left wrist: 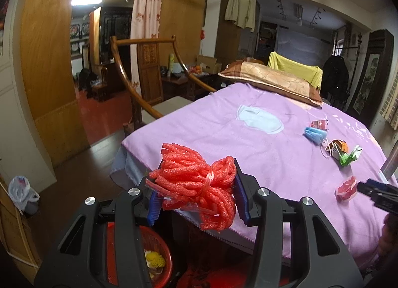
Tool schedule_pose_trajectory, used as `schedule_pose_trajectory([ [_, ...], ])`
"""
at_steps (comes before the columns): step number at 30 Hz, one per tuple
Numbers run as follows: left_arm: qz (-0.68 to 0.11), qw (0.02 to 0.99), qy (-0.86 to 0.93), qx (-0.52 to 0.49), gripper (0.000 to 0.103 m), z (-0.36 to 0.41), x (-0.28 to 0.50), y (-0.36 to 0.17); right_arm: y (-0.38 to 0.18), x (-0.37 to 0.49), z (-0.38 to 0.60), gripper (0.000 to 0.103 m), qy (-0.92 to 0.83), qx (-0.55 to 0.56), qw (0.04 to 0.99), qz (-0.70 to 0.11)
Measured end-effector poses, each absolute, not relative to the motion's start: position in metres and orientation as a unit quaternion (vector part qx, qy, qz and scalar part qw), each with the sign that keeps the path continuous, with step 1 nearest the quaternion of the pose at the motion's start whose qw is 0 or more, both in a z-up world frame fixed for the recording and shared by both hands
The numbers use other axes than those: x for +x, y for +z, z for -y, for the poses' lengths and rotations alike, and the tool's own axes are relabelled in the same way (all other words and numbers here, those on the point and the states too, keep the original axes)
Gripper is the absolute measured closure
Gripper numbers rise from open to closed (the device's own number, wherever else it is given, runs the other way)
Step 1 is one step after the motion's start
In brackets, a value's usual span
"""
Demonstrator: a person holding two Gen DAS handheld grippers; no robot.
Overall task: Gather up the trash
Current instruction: 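Carry the red netting and red-filled cup in both tools to the wastebasket, then drop the red netting with the left tool while the right drops the cup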
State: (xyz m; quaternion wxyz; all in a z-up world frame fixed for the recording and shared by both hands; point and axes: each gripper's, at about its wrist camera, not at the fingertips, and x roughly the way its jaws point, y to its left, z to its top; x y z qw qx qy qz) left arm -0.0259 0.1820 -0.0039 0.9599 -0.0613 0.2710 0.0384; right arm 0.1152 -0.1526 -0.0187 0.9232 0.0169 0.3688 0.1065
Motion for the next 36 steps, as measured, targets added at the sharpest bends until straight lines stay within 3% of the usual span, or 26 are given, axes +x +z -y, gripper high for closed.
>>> schedule_pose_trajectory([
  [6,-0.273,0.959,0.051,-0.063,0.055,-0.196,-0.029,-0.008,-0.042,0.144,0.132,0.034,0.085,-0.035,0.91,-0.405],
  [8,-0.274,0.958,0.057,-0.066,0.055,-0.203,-0.03,-0.009,-0.048,0.149,0.131,0.047,0.083,-0.035,0.905,-0.416],
  [21,-0.309,0.939,0.131,-0.07,0.055,-0.276,-0.06,-0.035,0.004,0.112,0.104,0.046,0.164,-0.007,0.923,-0.348],
  [30,-0.392,0.905,0.142,-0.079,0.052,-0.317,-0.067,-0.1,0.018,0.097,0.028,0.046,0.247,-0.028,0.902,-0.354],
  [32,-0.415,0.896,0.136,-0.083,0.029,-0.319,-0.065,-0.119,0.017,0.093,0.008,0.046,0.267,-0.036,0.893,-0.359],
  [34,-0.427,0.889,0.146,-0.08,0.015,-0.323,-0.065,-0.131,0.017,0.089,-0.015,0.046,0.289,-0.045,0.884,-0.365],
  [36,-0.432,0.885,0.158,-0.075,0.013,-0.327,-0.065,-0.137,0.016,0.084,-0.037,0.046,0.308,-0.056,0.876,-0.367],
])
